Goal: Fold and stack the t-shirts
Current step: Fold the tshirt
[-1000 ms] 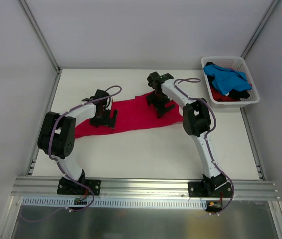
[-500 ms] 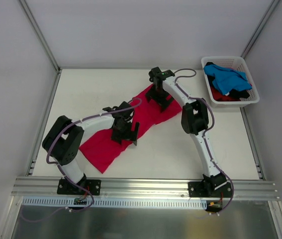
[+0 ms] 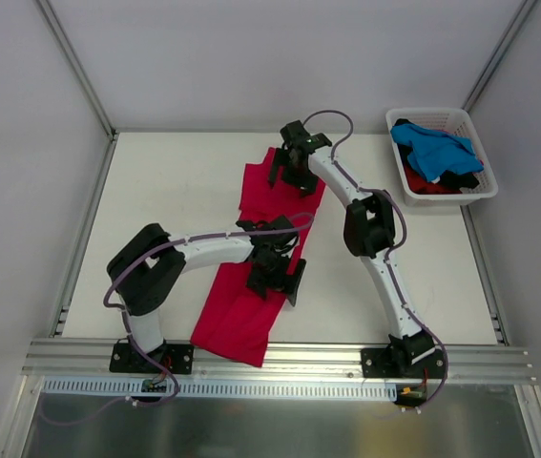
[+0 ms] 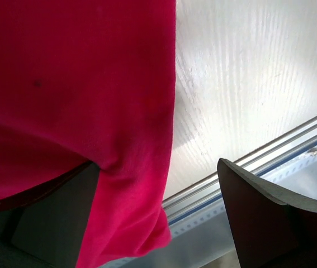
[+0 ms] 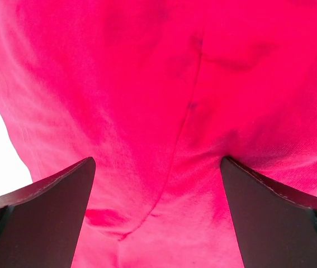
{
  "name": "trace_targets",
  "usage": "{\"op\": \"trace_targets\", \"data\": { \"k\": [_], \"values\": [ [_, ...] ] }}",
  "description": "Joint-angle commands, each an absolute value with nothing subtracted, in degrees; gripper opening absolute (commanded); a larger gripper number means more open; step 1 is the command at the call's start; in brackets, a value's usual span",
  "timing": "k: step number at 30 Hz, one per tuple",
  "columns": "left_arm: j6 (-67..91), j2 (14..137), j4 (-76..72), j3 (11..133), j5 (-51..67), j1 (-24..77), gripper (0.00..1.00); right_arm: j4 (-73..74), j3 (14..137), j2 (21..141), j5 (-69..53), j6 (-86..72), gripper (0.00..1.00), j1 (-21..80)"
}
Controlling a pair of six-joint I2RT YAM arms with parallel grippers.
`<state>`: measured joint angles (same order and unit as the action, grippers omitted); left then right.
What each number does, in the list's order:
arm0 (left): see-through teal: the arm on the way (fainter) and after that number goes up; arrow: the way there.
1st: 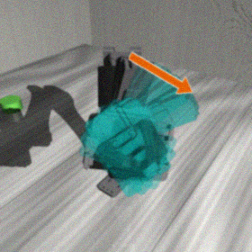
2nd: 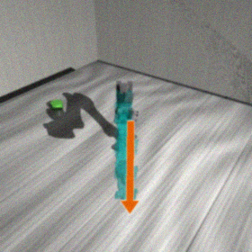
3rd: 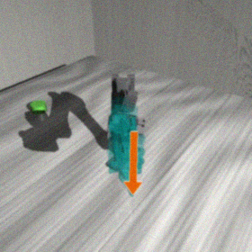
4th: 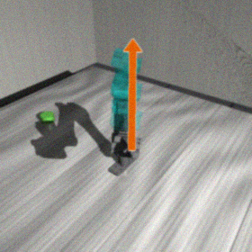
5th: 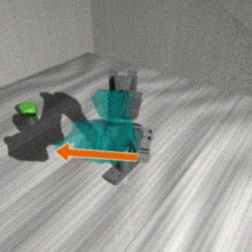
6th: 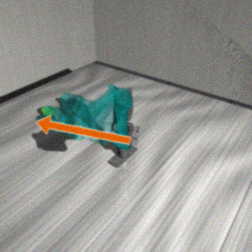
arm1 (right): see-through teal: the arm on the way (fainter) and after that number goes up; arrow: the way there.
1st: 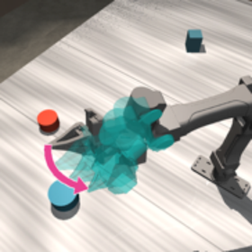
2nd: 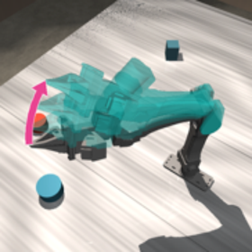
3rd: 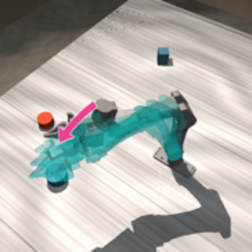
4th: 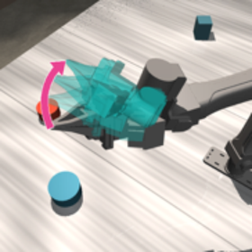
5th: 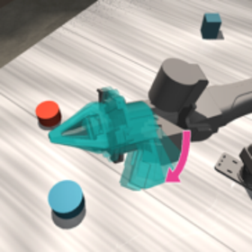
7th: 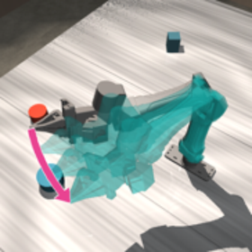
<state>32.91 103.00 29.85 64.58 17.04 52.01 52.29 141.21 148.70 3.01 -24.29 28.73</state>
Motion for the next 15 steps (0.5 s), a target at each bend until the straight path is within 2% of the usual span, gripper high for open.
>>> {"op": "trace_targets", "data": {
  "k": [1,4,9,15],
  "values": [
    [32.17,103.89,29.27,68.1,15.39,50.98,0.88,48.68,141.51,150.39,-0.1,-14.28,0.99,28.83],
    [33.48,97.84,29.27,67.33,14.16,49.75,0.88,49.22,138.09,142.76,3.34,-9.94,0.99,28.13],
    [35.33,82.65,31.02,63.03,9.05,47.99,0.91,51.76,135.8,131.51,1.93,-8.27,0.99,27.51],
    [37.26,79.02,32.87,54.87,6.16,47.72,0.91,52.64,127.81,127.53,6.15,-9.84,0.99,30.05]
  ]
}}
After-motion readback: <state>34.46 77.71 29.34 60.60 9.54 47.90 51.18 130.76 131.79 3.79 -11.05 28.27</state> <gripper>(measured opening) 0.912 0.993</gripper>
